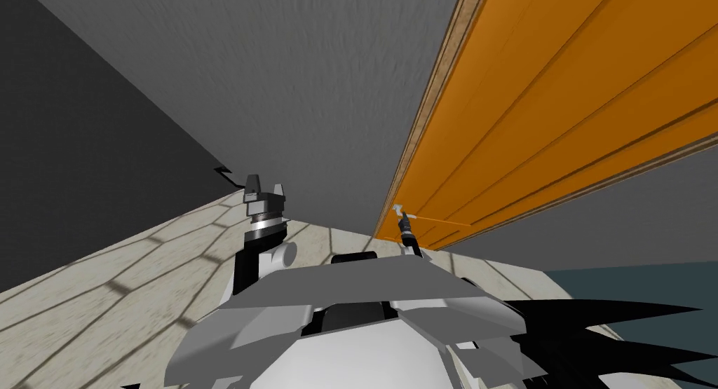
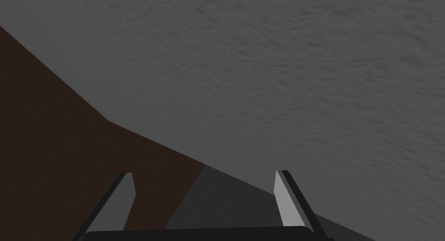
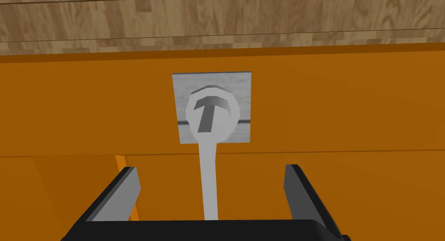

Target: Pull the door open

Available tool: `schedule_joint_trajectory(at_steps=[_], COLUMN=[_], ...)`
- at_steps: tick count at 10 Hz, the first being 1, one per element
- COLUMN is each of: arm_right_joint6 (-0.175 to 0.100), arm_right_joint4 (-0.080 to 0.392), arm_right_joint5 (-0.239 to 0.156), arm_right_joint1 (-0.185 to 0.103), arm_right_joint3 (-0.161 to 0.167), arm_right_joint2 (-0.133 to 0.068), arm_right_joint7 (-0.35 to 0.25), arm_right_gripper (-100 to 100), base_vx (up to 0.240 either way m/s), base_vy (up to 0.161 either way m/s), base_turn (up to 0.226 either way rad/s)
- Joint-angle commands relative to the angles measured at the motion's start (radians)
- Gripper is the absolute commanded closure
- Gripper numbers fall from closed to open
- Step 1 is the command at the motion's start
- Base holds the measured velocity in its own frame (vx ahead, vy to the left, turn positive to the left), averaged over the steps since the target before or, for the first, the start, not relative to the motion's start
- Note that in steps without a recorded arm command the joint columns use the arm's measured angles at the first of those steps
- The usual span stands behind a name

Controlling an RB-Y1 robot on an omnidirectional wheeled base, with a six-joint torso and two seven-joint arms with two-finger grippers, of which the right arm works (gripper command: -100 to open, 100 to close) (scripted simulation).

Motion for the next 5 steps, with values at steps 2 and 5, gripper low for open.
schedule_joint_trajectory(at_steps=[2, 5], arm_right_joint6=[-0.015, -0.015], arm_right_joint4=[0.025, 0.025], arm_right_joint5=[-0.003, -0.003], arm_right_joint1=[-0.002, -0.002], arm_right_joint3=[-0.005, -0.005], arm_right_joint2=[-0.012, -0.012], arm_right_joint7=[-0.015, -0.015], arm_right_gripper=[-100, 100], base_vx=[0.155, -0.028], base_vy=[-0.031, 0.006], base_turn=[0.066, -0.007])
